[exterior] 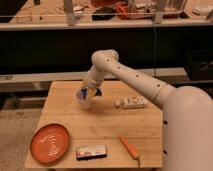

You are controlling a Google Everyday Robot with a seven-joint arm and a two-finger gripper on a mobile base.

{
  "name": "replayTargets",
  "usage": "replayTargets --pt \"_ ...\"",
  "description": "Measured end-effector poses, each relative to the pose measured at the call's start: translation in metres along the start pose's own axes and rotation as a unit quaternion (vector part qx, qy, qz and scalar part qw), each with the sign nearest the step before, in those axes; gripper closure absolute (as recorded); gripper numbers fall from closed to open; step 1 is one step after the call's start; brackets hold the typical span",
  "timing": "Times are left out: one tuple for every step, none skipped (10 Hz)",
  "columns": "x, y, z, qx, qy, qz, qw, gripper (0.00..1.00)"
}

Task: Place the white sponge in the ceramic cup

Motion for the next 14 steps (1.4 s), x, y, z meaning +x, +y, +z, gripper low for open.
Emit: replayTargets --pt "0.0 0.0001 0.0 0.0 0.0 -0.001 1.0 0.81" --pt "-0.0001 0.0002 -0.0001 0.0 0.0 -0.001 1.0 0.81" --pt "0.0 0.0003 -0.0002 -0.001 0.0 -0.002 1.0 0.81" --pt "0.0 0.0005 -0.0003 -0.001 0.0 -0.002 1.0 0.81" --pt "0.0 0.0006 -0.0003 -0.001 0.0 -0.003 1.0 0.81" --pt "0.0 0.0006 -0.0005 -0.002 0.0 -0.003 1.0 0.81" --pt "0.0 0.0007 -0.0007 -0.002 -0.001 -0.004 1.0 0.81" --pt "0.0001 0.0008 -0.0007 -0.002 -0.001 -0.004 1.0 0.81" --pt "0.0001 0.001 -0.0007 -0.003 -0.001 -0.005 1.0 0.76" --pt "0.0001 0.0012 -0.0008 -0.003 -0.001 -0.005 1.0 0.75" --pt "0.0001 0.0012 -0.0009 -0.003 -0.001 -0.006 1.0 0.75" --pt "0.0002 0.0013 -0.001 -0.003 -0.001 -0.006 1.0 0.75" --pt "0.0002 0.0014 -0.0011 -0.004 -0.001 -0.007 1.0 0.75" --pt "0.0002 0.0016 -0.0011 -0.004 -0.001 -0.007 1.0 0.75"
